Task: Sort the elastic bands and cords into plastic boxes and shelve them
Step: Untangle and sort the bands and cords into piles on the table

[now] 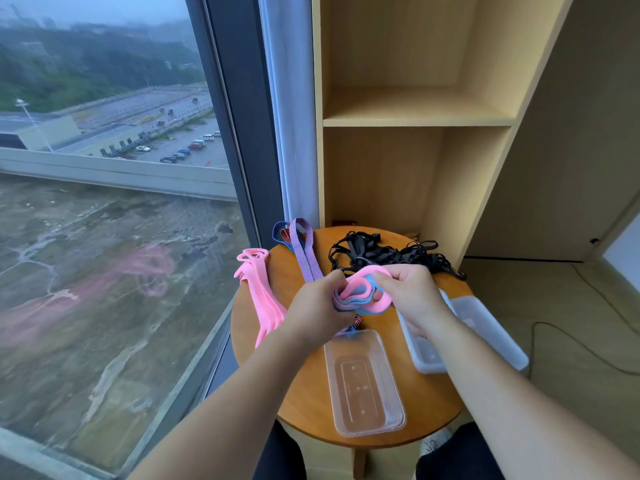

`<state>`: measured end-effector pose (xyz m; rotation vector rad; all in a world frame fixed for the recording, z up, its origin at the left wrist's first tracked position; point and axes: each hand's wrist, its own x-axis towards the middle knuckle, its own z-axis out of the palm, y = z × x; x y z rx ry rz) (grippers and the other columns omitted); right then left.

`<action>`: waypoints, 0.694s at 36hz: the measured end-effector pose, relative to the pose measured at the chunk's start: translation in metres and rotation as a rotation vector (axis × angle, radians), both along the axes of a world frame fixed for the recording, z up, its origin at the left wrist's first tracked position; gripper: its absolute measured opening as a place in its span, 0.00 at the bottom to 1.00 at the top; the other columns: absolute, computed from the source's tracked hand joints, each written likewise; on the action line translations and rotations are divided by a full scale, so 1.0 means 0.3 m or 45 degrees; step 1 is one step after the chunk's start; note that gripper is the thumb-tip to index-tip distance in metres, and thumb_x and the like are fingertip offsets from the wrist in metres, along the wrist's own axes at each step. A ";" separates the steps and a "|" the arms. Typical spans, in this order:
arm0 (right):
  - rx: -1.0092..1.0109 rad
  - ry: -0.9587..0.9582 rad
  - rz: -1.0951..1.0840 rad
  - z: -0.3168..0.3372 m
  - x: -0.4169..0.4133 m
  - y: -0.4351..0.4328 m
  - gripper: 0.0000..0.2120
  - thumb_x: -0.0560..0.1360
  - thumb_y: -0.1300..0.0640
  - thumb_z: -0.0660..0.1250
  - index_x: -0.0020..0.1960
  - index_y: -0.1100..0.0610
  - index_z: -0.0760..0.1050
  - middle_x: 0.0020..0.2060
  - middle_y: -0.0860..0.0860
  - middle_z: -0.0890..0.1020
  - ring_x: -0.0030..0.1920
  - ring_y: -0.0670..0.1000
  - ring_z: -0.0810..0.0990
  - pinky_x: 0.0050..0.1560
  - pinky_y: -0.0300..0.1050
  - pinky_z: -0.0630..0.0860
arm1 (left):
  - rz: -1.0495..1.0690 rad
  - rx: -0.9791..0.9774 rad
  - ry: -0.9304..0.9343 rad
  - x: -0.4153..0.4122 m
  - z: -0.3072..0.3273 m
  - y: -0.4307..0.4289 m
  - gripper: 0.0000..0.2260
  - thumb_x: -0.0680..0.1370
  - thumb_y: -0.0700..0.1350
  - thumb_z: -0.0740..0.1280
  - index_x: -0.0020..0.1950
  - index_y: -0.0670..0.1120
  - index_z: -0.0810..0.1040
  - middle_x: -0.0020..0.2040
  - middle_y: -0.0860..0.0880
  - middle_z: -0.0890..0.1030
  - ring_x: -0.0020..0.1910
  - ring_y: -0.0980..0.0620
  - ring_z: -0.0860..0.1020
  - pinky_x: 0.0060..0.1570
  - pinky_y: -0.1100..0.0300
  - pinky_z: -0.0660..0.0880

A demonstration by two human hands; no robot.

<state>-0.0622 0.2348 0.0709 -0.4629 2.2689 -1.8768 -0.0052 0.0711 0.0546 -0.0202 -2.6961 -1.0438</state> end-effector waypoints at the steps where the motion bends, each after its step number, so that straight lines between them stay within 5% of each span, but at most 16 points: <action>1: 0.055 0.068 0.012 0.002 0.004 -0.001 0.17 0.78 0.66 0.62 0.44 0.52 0.86 0.36 0.59 0.85 0.39 0.54 0.80 0.42 0.55 0.79 | -0.002 -0.077 -0.005 -0.004 0.004 0.003 0.14 0.67 0.40 0.73 0.42 0.48 0.68 0.36 0.51 0.73 0.36 0.48 0.66 0.36 0.52 0.71; 4: 0.197 0.254 0.051 0.010 0.019 -0.003 0.19 0.77 0.67 0.62 0.44 0.48 0.86 0.32 0.49 0.84 0.35 0.49 0.80 0.38 0.47 0.77 | -0.045 -0.289 0.004 -0.008 0.017 0.010 0.11 0.68 0.40 0.71 0.43 0.45 0.69 0.39 0.48 0.72 0.38 0.46 0.67 0.37 0.51 0.68; 11: 0.414 0.493 -0.044 0.018 0.045 -0.005 0.14 0.77 0.67 0.62 0.48 0.55 0.86 0.37 0.53 0.84 0.40 0.52 0.82 0.40 0.50 0.79 | -0.093 -0.573 -0.063 -0.034 0.043 0.030 0.09 0.71 0.40 0.66 0.45 0.47 0.67 0.43 0.49 0.71 0.41 0.46 0.69 0.39 0.53 0.70; 18: 0.583 0.563 -0.027 0.007 0.053 0.008 0.12 0.77 0.66 0.61 0.47 0.59 0.84 0.38 0.55 0.83 0.42 0.55 0.81 0.43 0.53 0.78 | -0.140 -0.663 -0.110 -0.036 0.018 0.049 0.10 0.75 0.44 0.65 0.56 0.48 0.73 0.51 0.46 0.74 0.44 0.44 0.73 0.39 0.55 0.68; 21: 0.497 0.418 -0.020 -0.018 0.060 0.010 0.12 0.77 0.66 0.64 0.56 0.57 0.83 0.46 0.55 0.83 0.49 0.54 0.80 0.50 0.53 0.80 | -0.102 -0.599 -0.080 -0.040 0.018 0.055 0.11 0.77 0.46 0.64 0.59 0.48 0.75 0.52 0.46 0.75 0.47 0.42 0.76 0.42 0.54 0.72; 25: 0.358 0.326 -0.113 -0.012 0.050 0.029 0.16 0.74 0.64 0.71 0.60 0.54 0.82 0.48 0.53 0.77 0.50 0.47 0.77 0.45 0.35 0.78 | -0.122 -0.429 0.104 -0.023 0.015 0.073 0.11 0.75 0.45 0.67 0.57 0.46 0.77 0.54 0.46 0.74 0.49 0.43 0.75 0.43 0.52 0.73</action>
